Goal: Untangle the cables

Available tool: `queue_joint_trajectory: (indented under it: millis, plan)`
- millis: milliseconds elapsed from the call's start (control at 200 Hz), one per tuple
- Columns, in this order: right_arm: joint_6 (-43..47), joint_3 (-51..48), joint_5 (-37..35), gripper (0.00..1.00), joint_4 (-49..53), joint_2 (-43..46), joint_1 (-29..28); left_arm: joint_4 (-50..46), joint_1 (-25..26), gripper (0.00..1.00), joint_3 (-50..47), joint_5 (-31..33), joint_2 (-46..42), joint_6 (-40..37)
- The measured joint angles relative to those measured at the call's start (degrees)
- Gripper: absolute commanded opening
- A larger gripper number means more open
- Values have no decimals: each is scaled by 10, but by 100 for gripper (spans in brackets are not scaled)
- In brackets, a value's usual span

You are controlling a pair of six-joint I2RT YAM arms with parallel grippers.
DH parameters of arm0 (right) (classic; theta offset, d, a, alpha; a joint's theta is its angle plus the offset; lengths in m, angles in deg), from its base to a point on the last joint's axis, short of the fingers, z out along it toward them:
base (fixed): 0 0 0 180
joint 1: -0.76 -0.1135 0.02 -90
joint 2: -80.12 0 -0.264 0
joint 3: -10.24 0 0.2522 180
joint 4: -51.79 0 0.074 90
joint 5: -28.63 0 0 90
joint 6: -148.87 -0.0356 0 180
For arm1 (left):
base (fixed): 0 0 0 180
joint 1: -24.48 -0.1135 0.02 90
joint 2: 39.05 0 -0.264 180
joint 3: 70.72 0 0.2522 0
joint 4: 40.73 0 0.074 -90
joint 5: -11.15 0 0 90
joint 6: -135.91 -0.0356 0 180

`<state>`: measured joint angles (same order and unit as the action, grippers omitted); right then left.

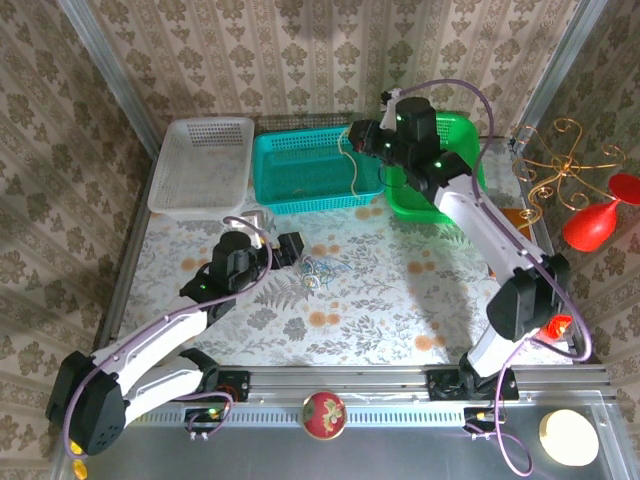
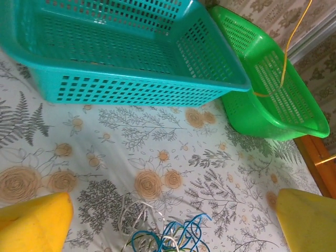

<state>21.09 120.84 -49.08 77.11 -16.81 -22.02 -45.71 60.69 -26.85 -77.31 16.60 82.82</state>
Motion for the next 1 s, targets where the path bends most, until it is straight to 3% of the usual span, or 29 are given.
queue_joint_trajectory:
  millis: [395,525,675,835,1000]
  plan:
    - [21,227,-30,0,23,-211,-7,-10,-11,100,-9,2,-16,22]
    - [32,271,-38,47,47,-267,-12,-28,-14,100,-9,2,-17,24]
    - [67,348,-37,54,113,-344,-27,-70,-14,100,3,-1,-23,23]
    - [97,329,-32,54,158,-340,-45,-104,-14,100,15,-3,-48,23]
    - [107,164,-21,53,151,-219,-60,-124,-18,100,15,-4,-66,21]
